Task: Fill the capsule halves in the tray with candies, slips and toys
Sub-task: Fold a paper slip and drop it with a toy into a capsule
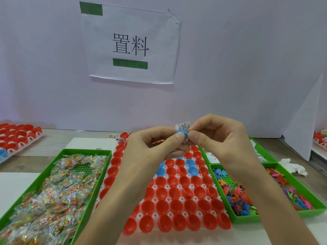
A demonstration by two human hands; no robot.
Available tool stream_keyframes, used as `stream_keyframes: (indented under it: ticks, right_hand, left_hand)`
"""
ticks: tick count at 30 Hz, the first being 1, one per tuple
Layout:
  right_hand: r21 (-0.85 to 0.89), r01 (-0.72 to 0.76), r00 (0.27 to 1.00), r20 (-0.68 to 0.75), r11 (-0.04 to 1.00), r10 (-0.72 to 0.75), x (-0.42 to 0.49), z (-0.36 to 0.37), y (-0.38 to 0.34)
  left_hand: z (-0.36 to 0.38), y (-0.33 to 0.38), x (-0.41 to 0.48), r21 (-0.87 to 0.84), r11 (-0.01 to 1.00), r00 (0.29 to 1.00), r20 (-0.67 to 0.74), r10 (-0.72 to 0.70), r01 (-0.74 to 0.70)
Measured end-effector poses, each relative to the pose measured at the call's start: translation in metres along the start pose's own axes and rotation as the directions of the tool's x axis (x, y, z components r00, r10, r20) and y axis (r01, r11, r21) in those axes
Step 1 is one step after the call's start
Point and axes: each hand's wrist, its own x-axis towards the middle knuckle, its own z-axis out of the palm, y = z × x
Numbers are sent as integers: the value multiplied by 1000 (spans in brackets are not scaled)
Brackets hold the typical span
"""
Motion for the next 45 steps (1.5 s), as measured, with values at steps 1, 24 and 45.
stream_keyframes:
  ticks: [1,24,45]
  right_hand:
    - [-22,1,1000,7,1000,-1,0,0,0]
    - [-188,104,994,4,977,-105,-1,6,7]
    - [-33,5,986,-164,999,-10,-2,23,4]
  left_hand:
    - [0,1,0,-5,1000,1000,3,-11,11]
    - [-5,0,2,14,993,993,-1,-121,121]
    - [-9,-7,3,-23,1000,992,-124,2,-5]
